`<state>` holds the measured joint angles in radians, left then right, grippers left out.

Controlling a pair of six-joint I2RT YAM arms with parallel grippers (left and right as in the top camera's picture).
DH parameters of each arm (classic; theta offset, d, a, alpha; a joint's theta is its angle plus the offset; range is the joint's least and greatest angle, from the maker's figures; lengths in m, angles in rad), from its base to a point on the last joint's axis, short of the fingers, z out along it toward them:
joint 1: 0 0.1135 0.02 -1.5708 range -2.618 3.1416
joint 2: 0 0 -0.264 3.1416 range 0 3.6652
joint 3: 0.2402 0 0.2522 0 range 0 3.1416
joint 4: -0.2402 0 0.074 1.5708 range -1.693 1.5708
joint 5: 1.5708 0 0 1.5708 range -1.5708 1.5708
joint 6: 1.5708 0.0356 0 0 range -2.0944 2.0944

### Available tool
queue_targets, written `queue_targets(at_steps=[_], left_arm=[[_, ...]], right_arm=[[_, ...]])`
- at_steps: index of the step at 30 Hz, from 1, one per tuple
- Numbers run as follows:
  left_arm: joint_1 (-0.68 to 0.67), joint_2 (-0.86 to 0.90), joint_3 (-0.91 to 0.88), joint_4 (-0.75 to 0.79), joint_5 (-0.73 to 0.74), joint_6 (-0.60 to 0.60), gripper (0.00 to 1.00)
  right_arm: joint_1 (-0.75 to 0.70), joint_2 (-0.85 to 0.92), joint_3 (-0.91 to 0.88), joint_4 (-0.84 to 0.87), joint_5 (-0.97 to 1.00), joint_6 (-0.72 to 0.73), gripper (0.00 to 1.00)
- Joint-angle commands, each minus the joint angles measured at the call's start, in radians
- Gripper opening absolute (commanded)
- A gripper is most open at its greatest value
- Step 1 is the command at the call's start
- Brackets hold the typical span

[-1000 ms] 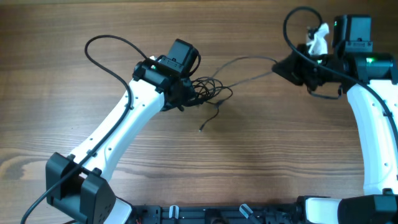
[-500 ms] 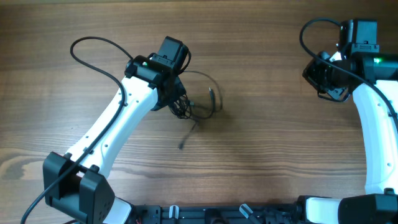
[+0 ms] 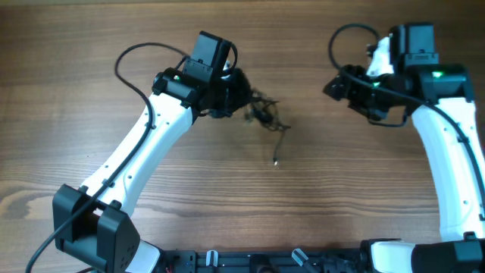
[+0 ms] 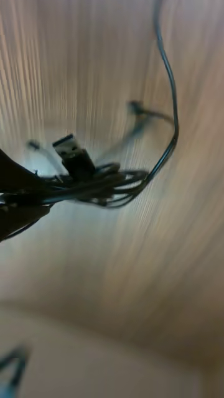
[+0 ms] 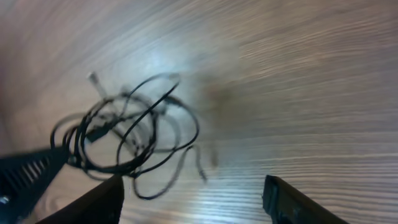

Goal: Untangle cables

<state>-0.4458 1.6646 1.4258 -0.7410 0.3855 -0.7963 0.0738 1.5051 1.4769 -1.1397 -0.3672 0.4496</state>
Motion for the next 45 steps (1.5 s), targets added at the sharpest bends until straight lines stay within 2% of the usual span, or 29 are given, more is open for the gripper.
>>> queue_targets(at_steps=[1, 2, 3, 4, 6, 12, 13, 15, 17, 21, 26, 30, 33, 38, 40, 43, 45], left_arm=[[-0.001, 0.007, -0.002, 0.094, 0.350, 0.060, 0.04], [-0.001, 0.007, -0.002, 0.127, 0.405, 0.060, 0.04], [-0.001, 0.007, -0.002, 0.164, 0.464, 0.060, 0.04], [-0.001, 0.007, -0.002, 0.204, 0.519, 0.060, 0.04], [-0.001, 0.007, -0.002, 0.272, 0.589, 0.060, 0.04], [-0.001, 0.007, -0.002, 0.290, 0.591, 0.060, 0.04], [-0.001, 0.007, -0.002, 0.290, 0.591, 0.060, 0.04], [-0.001, 0.007, -0.002, 0.289, 0.589, 0.060, 0.04], [0.000, 0.007, -0.002, 0.282, 0.566, 0.060, 0.04], [0.003, 0.007, -0.002, 0.242, 0.518, 0.060, 0.04], [0.004, 0.007, -0.002, 0.233, 0.530, 0.027, 0.04], [0.004, 0.007, -0.002, 0.234, 0.537, 0.026, 0.04], [0.005, 0.007, -0.002, 0.169, 0.379, 0.027, 0.04], [0.005, 0.008, -0.002, -0.105, -0.138, 0.002, 0.04], [0.005, 0.007, -0.002, -0.178, -0.273, -0.036, 0.04], [0.005, 0.008, -0.002, -0.245, -0.395, -0.057, 0.04], [0.005, 0.008, -0.002, -0.257, -0.402, -0.057, 0.04]], right_arm=[[0.066, -0.019, 0.003, 0.008, -0.030, -0.031, 0.81], [0.081, -0.018, 0.003, 0.013, -0.027, -0.030, 0.84], [0.093, -0.014, 0.003, 0.017, -0.021, -0.028, 0.98], [0.105, -0.010, 0.003, 0.024, -0.009, -0.027, 1.00], [0.125, 0.001, 0.003, 0.033, 0.025, -0.003, 1.00], [0.148, 0.074, 0.003, 0.034, 0.049, 0.024, 0.98], [0.148, 0.087, 0.003, 0.032, 0.048, 0.024, 0.93], [0.148, 0.113, 0.003, 0.031, 0.030, 0.024, 0.65], [0.149, 0.132, 0.003, 0.031, 0.021, 0.024, 0.45], [0.149, 0.142, 0.003, 0.031, 0.022, 0.024, 0.15], [0.149, 0.142, 0.003, 0.031, 0.022, 0.023, 0.04], [0.149, 0.142, 0.003, 0.027, 0.023, 0.022, 0.04], [0.149, 0.142, 0.003, 0.027, -0.010, 0.021, 0.04], [0.148, 0.137, 0.014, 0.031, -0.138, -0.005, 0.04], [0.148, 0.134, 0.025, 0.032, -0.158, -0.006, 0.04], [0.148, 0.125, 0.037, 0.043, -0.193, -0.006, 0.04], [0.148, 0.114, 0.038, 0.063, -0.229, -0.008, 0.04]])
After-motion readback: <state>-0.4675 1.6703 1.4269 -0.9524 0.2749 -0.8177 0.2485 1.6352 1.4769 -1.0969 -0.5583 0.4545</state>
